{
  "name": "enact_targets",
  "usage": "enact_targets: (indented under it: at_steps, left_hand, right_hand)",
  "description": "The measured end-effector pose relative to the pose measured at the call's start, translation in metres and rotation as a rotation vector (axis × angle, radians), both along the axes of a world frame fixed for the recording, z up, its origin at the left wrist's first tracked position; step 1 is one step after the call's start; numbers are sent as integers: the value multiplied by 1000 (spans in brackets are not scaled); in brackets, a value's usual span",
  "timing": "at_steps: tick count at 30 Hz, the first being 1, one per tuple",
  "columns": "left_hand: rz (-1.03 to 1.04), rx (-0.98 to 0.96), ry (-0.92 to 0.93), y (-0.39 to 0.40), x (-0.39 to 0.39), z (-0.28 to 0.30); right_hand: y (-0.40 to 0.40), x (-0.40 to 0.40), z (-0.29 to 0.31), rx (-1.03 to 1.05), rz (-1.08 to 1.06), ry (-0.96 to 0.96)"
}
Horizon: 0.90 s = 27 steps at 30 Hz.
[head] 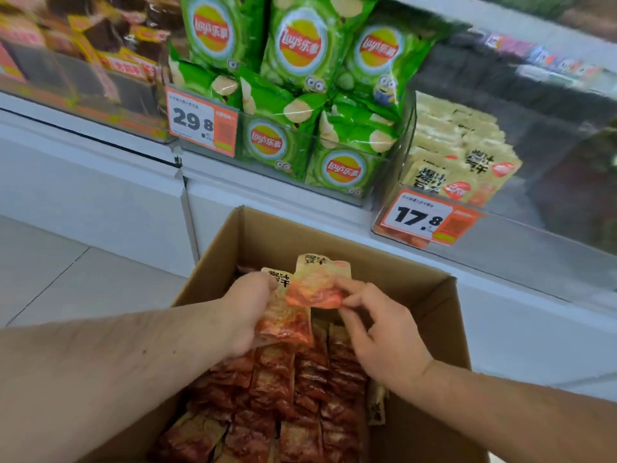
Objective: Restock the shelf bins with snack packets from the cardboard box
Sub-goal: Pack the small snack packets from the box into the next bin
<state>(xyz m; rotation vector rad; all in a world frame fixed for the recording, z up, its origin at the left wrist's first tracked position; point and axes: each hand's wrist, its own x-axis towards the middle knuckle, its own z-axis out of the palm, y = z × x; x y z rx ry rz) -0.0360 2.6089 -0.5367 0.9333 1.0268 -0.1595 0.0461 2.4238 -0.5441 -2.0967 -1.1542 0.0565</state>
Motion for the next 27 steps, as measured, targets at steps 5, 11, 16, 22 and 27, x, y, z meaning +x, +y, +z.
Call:
enact_targets:
  at_steps: [5, 11, 16, 22, 27]
  left_hand:
    - [-112, -38, -222, -19, 2, 30]
    - [-242, 223, -416, -29, -3, 44]
    - [-257, 356, -504, -27, -1, 57]
    - [-419, 438, -631, -35, 1, 73]
    - [-460, 528, -678, -42, 10, 84]
  right_hand:
    - [-21, -13, 18, 10, 144, -109]
    - [-24, -11, 41, 3, 205, -240]
    - [-13, -5, 84, 14, -248, 289]
    - [-12, 13, 107, 4, -60, 805]
    - [-19, 25, 116, 74, -105, 819]
